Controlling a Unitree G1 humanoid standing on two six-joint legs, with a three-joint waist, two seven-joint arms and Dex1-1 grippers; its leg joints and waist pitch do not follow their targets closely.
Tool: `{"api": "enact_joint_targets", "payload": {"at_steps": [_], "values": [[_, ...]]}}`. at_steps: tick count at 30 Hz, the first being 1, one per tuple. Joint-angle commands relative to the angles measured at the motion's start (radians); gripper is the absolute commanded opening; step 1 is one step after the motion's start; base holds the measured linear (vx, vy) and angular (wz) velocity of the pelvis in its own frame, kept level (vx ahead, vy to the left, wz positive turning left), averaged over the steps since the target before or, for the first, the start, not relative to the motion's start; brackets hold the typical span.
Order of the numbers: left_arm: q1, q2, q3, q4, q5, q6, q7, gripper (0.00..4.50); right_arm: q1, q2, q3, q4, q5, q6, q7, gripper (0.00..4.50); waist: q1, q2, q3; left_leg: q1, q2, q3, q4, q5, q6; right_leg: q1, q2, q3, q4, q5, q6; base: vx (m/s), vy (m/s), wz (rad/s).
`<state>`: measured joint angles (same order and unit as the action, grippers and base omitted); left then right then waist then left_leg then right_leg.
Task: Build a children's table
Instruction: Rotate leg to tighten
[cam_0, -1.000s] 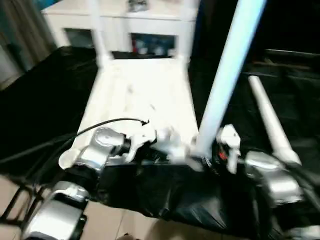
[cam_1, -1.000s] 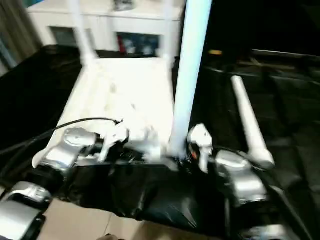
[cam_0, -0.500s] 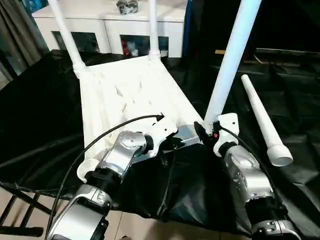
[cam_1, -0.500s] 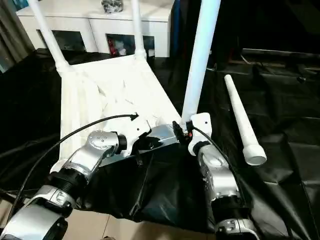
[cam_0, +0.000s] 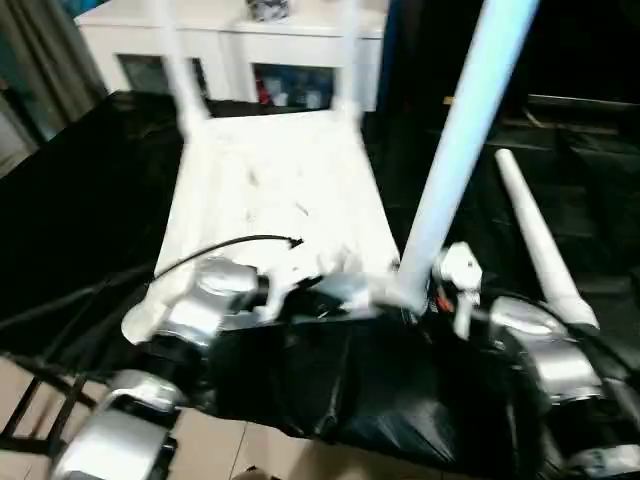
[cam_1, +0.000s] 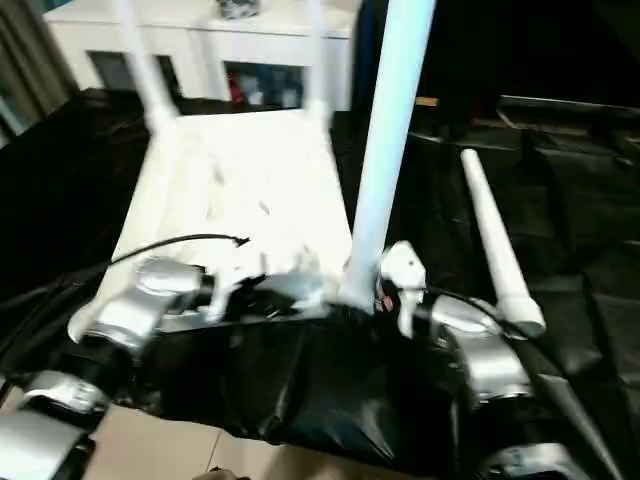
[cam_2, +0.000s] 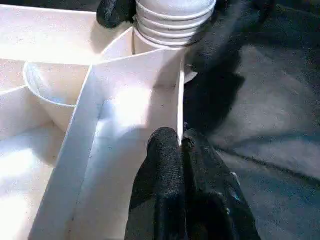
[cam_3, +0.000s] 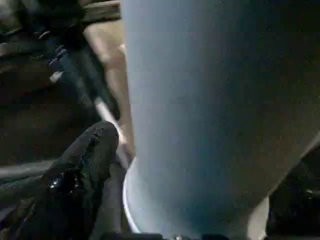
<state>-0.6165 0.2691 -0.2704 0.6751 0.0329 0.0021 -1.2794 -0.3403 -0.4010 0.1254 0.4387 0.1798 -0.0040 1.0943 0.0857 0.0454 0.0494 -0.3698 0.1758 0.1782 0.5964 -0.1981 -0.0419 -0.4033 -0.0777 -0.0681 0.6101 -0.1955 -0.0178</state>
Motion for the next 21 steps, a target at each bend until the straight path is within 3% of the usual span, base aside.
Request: {"api": "enact_joint_targets", "payload": {"at_steps": [1, 7, 14, 21], "values": [[-0.011, 0.008, -0.023, 0.013, -0.027, -0.025, -0.073, 0.00, -0.015, -0.028, 0.035, -0.004, -0.001, 0.004, 0.086, 3.96, 0.002, -0.020, -0.065, 0.004, 0.058, -0.013, -0.059, -0.104, 0.140, 0.056, -0.074, 0.046, -0.064, -0.088, -0.263, 0.000, 0.000, 0.00], [-0.023, 0.029, -0.035, 0.048, -0.017, -0.049, -0.124, 0.00, -0.050, -0.035, 0.067, 0.015, 0.005, 0.020, 0.170, 3.67, 0.005, -0.023, -0.064, 0.004, 0.056, -0.013, -0.061, -0.117, 0.119, 0.058, -0.077, 0.046, -0.067, -0.127, -0.255, 0.000, 0.000, 0.00], [-0.027, 0.038, -0.036, 0.059, -0.021, -0.057, -0.156, 0.00, -0.050, -0.027, 0.083, 0.002, 0.027, 0.050, 0.209, 2.89, 0.008, -0.027, -0.067, 0.004, 0.058, -0.013, -0.059, -0.092, 0.127, 0.058, -0.076, 0.045, -0.063, -0.092, -0.264, 0.000, 0.000, 0.00], [-0.021, 0.040, -0.035, 0.061, -0.025, -0.052, -0.159, 0.00, -0.025, -0.016, 0.069, -0.014, 0.045, 0.075, 0.189, 2.77, 0.010, -0.025, -0.066, 0.004, 0.057, -0.014, -0.060, -0.094, 0.117, 0.059, -0.076, 0.046, -0.063, -0.109, -0.256, 0.000, 0.000, 0.00]]}}
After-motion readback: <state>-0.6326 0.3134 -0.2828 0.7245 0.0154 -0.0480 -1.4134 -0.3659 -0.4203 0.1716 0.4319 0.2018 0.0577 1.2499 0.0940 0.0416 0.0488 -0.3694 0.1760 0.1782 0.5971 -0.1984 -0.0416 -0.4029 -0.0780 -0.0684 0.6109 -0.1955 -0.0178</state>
